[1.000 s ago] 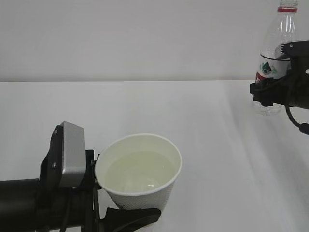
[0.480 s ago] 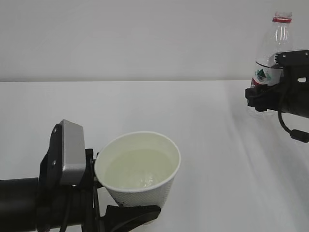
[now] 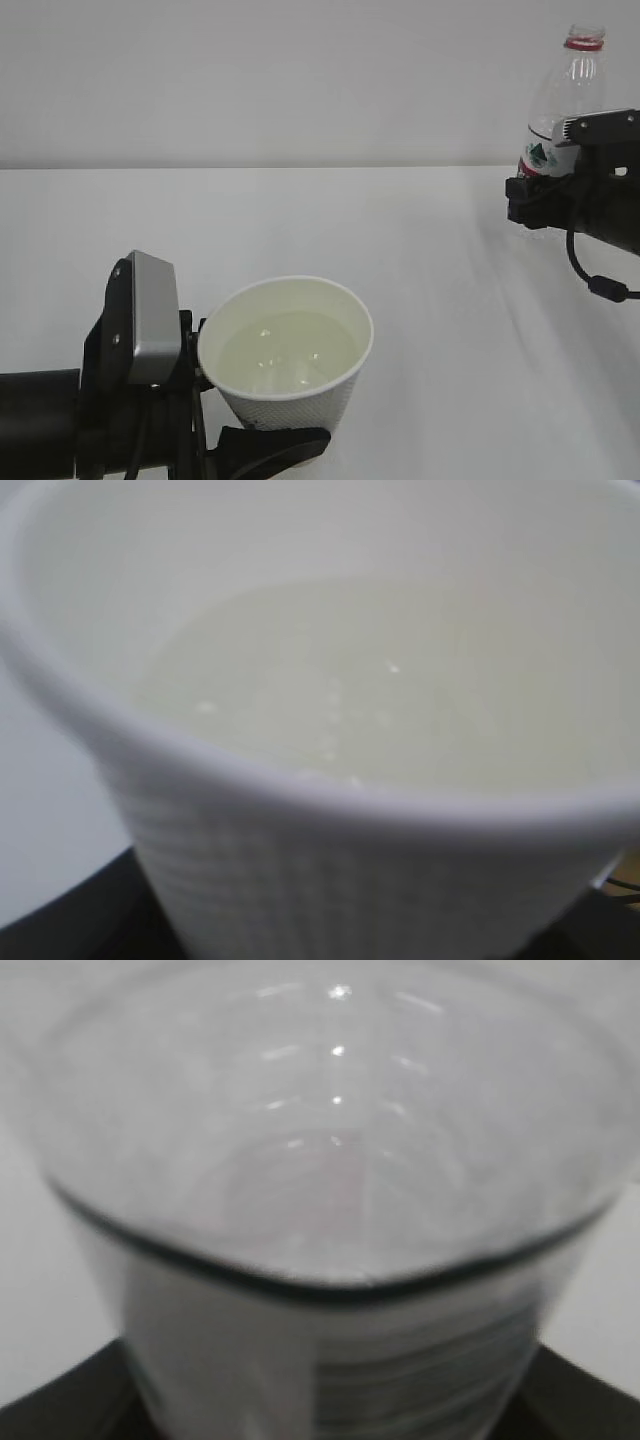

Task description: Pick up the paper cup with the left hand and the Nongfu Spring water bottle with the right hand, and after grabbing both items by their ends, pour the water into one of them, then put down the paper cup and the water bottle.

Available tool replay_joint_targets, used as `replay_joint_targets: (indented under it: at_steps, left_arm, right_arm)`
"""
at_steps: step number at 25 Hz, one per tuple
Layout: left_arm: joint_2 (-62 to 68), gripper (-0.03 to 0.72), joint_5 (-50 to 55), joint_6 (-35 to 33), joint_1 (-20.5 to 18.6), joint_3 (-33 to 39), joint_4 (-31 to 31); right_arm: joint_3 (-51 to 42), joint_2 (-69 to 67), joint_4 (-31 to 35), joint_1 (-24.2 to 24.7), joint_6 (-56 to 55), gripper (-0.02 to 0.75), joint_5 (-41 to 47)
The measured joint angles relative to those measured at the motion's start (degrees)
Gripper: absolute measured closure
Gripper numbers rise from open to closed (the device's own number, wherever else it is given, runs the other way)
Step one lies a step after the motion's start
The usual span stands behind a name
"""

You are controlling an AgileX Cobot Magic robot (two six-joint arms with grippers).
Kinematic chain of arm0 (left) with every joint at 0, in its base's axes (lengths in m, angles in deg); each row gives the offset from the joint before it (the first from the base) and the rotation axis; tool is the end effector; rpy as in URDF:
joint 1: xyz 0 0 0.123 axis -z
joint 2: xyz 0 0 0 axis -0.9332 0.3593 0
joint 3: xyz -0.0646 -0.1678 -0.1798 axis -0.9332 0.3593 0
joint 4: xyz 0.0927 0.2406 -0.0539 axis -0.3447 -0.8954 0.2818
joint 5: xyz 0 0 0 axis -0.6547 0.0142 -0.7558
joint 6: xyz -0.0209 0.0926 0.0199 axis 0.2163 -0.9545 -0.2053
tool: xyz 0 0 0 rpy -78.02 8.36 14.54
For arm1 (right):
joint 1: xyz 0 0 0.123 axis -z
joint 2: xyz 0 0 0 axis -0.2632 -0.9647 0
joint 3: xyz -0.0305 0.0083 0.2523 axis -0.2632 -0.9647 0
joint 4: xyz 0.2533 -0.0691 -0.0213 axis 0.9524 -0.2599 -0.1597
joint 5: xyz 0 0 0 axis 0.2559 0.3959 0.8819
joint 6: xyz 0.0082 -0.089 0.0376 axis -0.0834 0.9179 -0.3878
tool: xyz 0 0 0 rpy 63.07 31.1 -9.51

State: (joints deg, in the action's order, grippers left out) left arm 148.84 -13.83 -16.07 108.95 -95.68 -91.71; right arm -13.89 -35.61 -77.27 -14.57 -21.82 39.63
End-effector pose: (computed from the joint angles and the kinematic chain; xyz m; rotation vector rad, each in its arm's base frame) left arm 0.1574 -0.2005 0.1045 1.1577 1.5710 -0.9013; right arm 0.3633 0.0092 0.0939 -0.1965 1.9754 0.0551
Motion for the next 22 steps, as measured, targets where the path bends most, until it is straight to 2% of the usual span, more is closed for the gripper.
replay_joint_targets:
  at_steps: [15, 22]
  left_arm:
    - [0.0, 0.172, 0.4, 0.0, 0.0, 0.0, 0.3]
    - [0.0, 0.172, 0.5, 0.0, 0.0, 0.0, 0.3]
  right_arm:
    - [0.2, -9.2, 4.8, 0.0, 3.9, 0.271, -13.0]
    - [0.3, -11.6, 5.7, 0.0, 5.0, 0.271, -14.3]
